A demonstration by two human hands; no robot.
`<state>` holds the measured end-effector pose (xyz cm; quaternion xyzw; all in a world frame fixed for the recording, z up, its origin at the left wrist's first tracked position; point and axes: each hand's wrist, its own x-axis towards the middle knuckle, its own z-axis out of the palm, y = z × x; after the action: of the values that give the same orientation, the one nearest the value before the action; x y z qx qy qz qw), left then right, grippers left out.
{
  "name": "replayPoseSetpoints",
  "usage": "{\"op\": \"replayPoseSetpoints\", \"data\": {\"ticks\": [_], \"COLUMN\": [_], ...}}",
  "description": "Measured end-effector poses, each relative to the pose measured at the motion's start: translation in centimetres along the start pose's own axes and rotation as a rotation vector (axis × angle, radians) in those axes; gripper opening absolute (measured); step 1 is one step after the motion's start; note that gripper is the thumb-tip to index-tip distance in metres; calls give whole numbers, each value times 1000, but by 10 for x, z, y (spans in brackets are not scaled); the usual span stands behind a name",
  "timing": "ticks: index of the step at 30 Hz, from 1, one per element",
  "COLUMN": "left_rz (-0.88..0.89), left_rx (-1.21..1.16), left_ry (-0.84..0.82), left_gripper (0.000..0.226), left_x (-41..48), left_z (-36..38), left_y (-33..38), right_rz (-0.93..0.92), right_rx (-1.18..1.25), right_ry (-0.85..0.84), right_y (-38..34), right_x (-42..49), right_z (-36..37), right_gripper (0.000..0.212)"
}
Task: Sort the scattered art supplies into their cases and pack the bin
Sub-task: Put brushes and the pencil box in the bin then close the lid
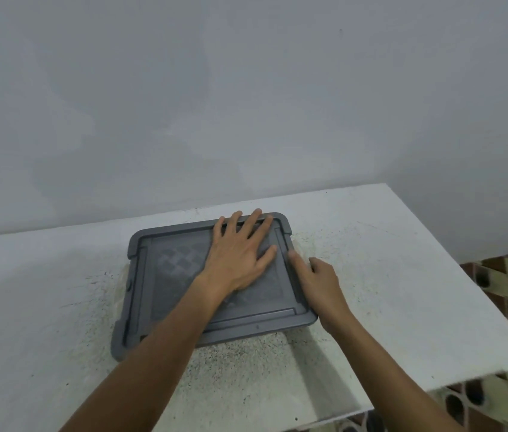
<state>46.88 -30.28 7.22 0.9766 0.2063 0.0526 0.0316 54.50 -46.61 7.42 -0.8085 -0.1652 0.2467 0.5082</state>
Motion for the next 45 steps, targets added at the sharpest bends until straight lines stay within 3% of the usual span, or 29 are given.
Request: {"op": "replayPoseSetpoints", "data": {"ticks": [7,11,17,22,32,38,45], "left_rz": [-5,-3,1,-5,3,12,-163], "left_rx": [25,26,18,3,3,-166,-48], "left_ry": [35,57,61,59,26,16,-26], "left_gripper": [72,72,68,67,68,69,90], "left_x": [1,1,0,0,0,-2,-23], "left_z": [3,3,4,3,1,-5,-10], "left_y": [0,0,1,1,2,-16,-38], "right_rz": [-113,-167,-305,-306,-332,-455,-493], "right_rx": [15,11,-65,-6,-170,-459,-783], "right_ry": [70,82,103,121,32,-2,-131], "right_y": [2,1,1,0,-2,-11,-31], "right_x": [2,-1,-6,-5,-3,-1,24], "right_z": [1,-1,-2,-2,-3,-3,10], "right_gripper": [16,23,7,14,6,39,56]}}
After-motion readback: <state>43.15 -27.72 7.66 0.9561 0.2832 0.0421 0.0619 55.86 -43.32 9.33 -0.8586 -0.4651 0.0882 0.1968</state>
